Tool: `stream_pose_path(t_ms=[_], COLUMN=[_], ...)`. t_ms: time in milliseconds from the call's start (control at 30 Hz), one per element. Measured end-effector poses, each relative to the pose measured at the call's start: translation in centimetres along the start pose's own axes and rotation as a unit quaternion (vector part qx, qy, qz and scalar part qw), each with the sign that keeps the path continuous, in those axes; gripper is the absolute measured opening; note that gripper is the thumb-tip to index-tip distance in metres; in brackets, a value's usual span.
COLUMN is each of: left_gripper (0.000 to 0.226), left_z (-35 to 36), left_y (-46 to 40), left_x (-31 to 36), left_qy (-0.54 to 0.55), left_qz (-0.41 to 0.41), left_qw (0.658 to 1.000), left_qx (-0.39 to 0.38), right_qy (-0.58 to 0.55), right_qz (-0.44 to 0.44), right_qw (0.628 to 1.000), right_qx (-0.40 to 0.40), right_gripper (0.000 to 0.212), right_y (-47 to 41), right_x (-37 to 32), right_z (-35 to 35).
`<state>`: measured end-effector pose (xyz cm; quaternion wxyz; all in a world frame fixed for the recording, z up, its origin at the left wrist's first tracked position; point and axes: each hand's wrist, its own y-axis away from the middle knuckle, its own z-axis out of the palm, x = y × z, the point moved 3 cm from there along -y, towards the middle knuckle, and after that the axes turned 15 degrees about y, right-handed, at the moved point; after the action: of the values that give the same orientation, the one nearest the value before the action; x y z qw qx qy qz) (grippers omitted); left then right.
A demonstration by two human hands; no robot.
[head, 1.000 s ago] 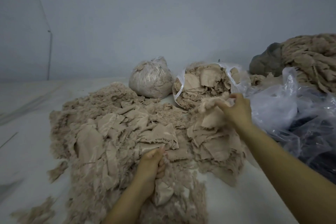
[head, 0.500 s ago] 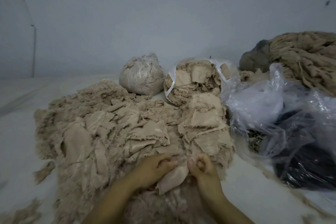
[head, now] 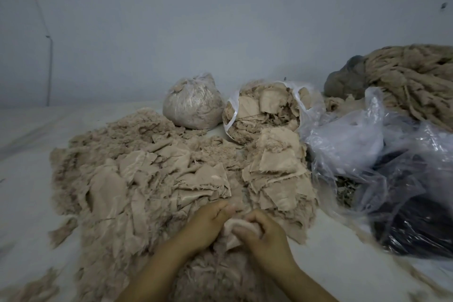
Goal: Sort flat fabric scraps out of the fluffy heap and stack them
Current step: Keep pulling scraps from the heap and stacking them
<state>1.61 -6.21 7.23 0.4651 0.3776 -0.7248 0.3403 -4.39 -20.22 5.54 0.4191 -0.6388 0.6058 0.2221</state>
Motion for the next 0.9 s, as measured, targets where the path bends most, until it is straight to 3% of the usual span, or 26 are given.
stream_pose_path(t_ms=[67, 133, 267, 333, 433, 567, 700, 833, 900], left_gripper=[0.032, 0.035, 0.031, 0.010, 0.027, 0.023, 0.035, 0.033, 0.033], left_z=[-0.4, -0.8, -0.2, 0.7, 1.5, 2.1, 2.4, -0.5, -1.3], left_y=[0.4, 0.8, 0.8, 0.5, 0.2, 0.2, 0.0, -0.3, -0.2], left_x=[-0.2, -0.3, 0.2, 0.9, 1.4, 1.5, 1.8, 0.8, 0.8], left_qy=[0.063, 0.059, 0.058, 0.099, 0.132, 0.155, 0.163, 0.245, 0.183], left_qz=[-0.021, -0.039, -0.027, -0.003, 0.014, 0.014, 0.028, -0.050, -0.018], left_qw=[0.998, 0.997, 0.998, 0.995, 0.989, 0.986, 0.979, 0.918, 0.939], left_qx=[0.001, -0.026, -0.021, 0.009, 0.059, 0.059, 0.116, 0.309, 0.291], right_qy=[-0.113, -0.183, -0.150, -0.150, -0.149, -0.189, -0.167, -0.183, -0.221], right_qz=[0.064, 0.109, 0.095, 0.081, 0.076, 0.069, 0.062, 0.082, 0.106], right_qw=[0.991, 0.976, 0.984, 0.985, 0.985, 0.974, 0.983, 0.978, 0.967], right_qx=[0.043, 0.052, 0.022, -0.004, -0.041, -0.101, -0.052, 0.052, 0.070], right_gripper=[0.020, 0.017, 0.008, 0.009, 0.013, 0.016, 0.024, 0.037, 0.037], right_y=[-0.3, -0.5, -0.4, -0.4, -0.3, -0.4, -0.6, 0.0, 0.0], right_x=[0.7, 1.4, 1.4, 1.0, 0.8, 0.2, -0.1, 0.8, 1.4], right_z=[-0.3, -0.5, -0.4, 0.0, 0.1, -0.3, 0.1, 0.0, -0.3])
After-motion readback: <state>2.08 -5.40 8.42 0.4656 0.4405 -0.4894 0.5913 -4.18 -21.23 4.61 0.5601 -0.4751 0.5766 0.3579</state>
